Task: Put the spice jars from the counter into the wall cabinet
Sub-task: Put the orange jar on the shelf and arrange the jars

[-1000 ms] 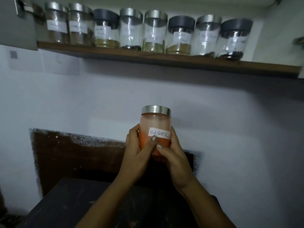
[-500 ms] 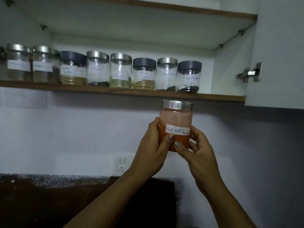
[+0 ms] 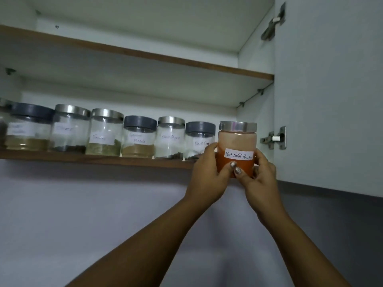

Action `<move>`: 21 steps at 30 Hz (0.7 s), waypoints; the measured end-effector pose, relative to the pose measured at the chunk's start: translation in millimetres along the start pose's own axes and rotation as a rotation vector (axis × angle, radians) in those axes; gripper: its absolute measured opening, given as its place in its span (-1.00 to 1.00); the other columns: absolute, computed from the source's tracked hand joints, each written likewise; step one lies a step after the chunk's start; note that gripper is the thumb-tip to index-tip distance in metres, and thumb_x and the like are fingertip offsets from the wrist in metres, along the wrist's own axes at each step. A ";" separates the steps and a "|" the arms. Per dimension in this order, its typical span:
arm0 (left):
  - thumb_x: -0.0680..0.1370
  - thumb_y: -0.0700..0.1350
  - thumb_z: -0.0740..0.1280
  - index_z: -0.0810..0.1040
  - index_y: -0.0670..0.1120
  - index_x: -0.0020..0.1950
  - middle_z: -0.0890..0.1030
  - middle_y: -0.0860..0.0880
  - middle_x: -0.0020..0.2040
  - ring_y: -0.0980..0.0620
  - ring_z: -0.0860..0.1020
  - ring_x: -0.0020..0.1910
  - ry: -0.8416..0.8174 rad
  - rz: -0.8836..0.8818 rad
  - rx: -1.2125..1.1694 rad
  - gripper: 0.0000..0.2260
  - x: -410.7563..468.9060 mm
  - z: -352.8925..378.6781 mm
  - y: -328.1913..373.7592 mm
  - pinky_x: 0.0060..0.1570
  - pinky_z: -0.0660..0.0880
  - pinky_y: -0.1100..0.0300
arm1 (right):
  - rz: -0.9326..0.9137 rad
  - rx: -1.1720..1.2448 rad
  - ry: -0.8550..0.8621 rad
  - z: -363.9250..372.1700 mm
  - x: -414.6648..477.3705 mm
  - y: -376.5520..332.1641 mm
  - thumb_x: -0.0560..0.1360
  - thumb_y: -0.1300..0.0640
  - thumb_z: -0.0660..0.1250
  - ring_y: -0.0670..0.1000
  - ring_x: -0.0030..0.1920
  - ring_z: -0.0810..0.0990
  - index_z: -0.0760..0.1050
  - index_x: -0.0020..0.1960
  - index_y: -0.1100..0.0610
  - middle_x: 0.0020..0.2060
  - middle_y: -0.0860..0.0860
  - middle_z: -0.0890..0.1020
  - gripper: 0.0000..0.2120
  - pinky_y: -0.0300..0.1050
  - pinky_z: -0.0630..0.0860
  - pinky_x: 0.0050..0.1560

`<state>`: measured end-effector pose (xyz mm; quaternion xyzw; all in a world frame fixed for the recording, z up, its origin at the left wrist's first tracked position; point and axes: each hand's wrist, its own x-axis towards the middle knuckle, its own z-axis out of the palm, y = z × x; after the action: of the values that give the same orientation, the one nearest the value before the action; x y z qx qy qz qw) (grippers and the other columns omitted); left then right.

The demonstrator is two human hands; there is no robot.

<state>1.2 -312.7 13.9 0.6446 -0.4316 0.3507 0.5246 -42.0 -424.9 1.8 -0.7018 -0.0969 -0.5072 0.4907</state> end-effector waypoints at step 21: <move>0.58 -0.07 0.21 0.45 -0.16 0.25 0.49 -0.11 0.05 0.07 0.44 -0.10 0.152 0.157 0.548 -0.71 36.0 54.1 -50.0 -0.13 0.33 0.34 | -0.034 -0.433 -0.058 5.2 77.0 63.6 0.54 -0.11 0.18 0.11 0.21 0.47 0.24 0.41 0.07 0.24 0.10 0.46 -0.50 0.15 0.41 0.27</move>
<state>61.1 -368.6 16.7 0.6989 -0.3288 0.5409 0.3329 37.5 -480.4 26.3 -0.8033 -0.0115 -0.5040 0.3171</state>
